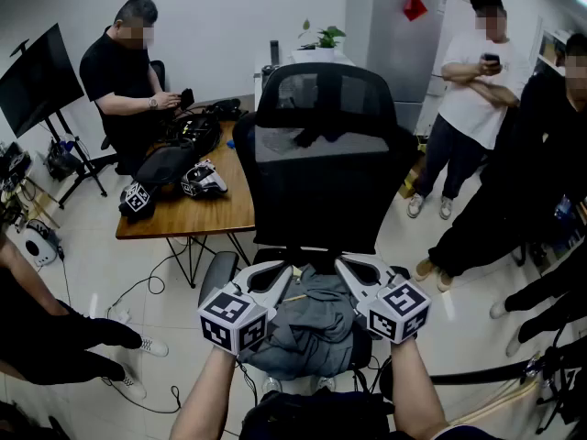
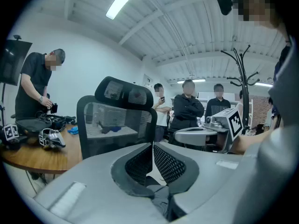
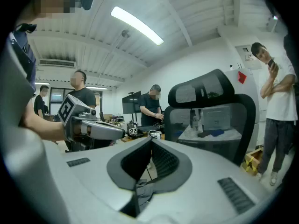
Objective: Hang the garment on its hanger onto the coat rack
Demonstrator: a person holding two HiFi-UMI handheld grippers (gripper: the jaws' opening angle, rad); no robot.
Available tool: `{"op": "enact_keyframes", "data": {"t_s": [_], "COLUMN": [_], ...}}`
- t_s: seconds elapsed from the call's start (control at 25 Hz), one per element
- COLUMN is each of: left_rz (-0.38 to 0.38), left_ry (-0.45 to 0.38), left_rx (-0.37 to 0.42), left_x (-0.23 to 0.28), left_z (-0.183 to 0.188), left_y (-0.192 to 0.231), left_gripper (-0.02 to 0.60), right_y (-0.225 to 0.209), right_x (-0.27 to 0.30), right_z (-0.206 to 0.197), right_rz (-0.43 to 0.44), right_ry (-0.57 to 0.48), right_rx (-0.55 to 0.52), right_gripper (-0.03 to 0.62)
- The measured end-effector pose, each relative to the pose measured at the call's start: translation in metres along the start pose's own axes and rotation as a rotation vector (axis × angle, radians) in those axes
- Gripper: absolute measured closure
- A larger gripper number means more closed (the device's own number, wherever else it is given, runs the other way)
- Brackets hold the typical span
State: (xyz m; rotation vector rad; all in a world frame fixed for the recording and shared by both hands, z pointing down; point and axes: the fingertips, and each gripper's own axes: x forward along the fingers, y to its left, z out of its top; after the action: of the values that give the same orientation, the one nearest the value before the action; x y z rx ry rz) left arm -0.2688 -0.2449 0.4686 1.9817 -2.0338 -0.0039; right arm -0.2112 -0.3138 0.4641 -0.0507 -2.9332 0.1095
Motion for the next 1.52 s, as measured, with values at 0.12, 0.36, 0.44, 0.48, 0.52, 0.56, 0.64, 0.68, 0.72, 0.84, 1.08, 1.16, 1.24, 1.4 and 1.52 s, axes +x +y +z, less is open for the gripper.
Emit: {"op": "enact_keyframes", "data": {"t_s": [0.12,0.36,0.44,0.48,0.52,0.56,0.64,0.68,0.72,0.84,1.08,1.16,1.24,1.4,1.52], "left_rz": [0.014,0.024,0.027,0.027,0.029,0.033,0.05,0.06,0.069,0.087,0.11,0.104,0.093,0.08,0.08], "left_ry": [0.024,0.074,0.094,0.103,0.112,0.123,0.146,0.157,0.167,0.198,0.282,0.3,0.321,0.358,0.37], "left_rx": [0.018,-0.015,-0.022,-0.026,-0.029,-0.031,-0.027,-0.023,-0.02,-0.035,-0.106,-0.129,-0.148,-0.181,-0.2], "left_x": [0.001,0.012,0.017,0.02,0.024,0.027,0.034,0.038,0.043,0.055,0.076,0.086,0.093,0.1,0.105], "left_z": [-0.006,-0.034,-0.045,-0.05,-0.056,-0.063,-0.079,-0.087,-0.095,-0.122,-0.186,-0.201,-0.217,-0.243,-0.255], "left_y": [0.006,0.02,0.025,0.027,0.03,0.033,0.04,0.045,0.05,0.068,0.098,0.101,0.103,0.105,0.109], "left_gripper": [0.577,0.577,0.577,0.577,0.577,0.577,0.577,0.577,0.577,0.577,0.577,0.577,0.577,0.577,0.577], "right_y": [-0.004,-0.019,-0.026,-0.028,-0.031,-0.033,-0.036,-0.039,-0.042,-0.055,-0.08,-0.091,-0.101,-0.111,-0.118], "right_x": [0.005,0.021,0.03,0.034,0.039,0.043,0.053,0.058,0.064,0.082,0.117,0.128,0.139,0.164,0.182], "right_z": [-0.003,-0.03,-0.047,-0.056,-0.065,-0.074,-0.096,-0.107,-0.119,-0.159,-0.246,-0.275,-0.303,-0.352,-0.38], "right_rz": [-0.005,-0.003,-0.003,0.001,0.007,0.015,0.031,0.038,0.046,0.067,0.104,0.111,0.122,0.165,0.202], "right_ry": [0.006,0.061,0.102,0.122,0.141,0.16,0.199,0.217,0.236,0.309,0.454,0.518,0.576,0.664,0.721], "right_rx": [0.001,0.008,0.008,0.011,0.017,0.025,0.035,0.036,0.035,0.037,0.095,0.101,0.106,0.121,0.109], "right_gripper": [0.594,0.575,0.562,0.562,0.56,0.56,0.559,0.559,0.559,0.556,0.498,0.465,0.465,0.464,0.368]}}
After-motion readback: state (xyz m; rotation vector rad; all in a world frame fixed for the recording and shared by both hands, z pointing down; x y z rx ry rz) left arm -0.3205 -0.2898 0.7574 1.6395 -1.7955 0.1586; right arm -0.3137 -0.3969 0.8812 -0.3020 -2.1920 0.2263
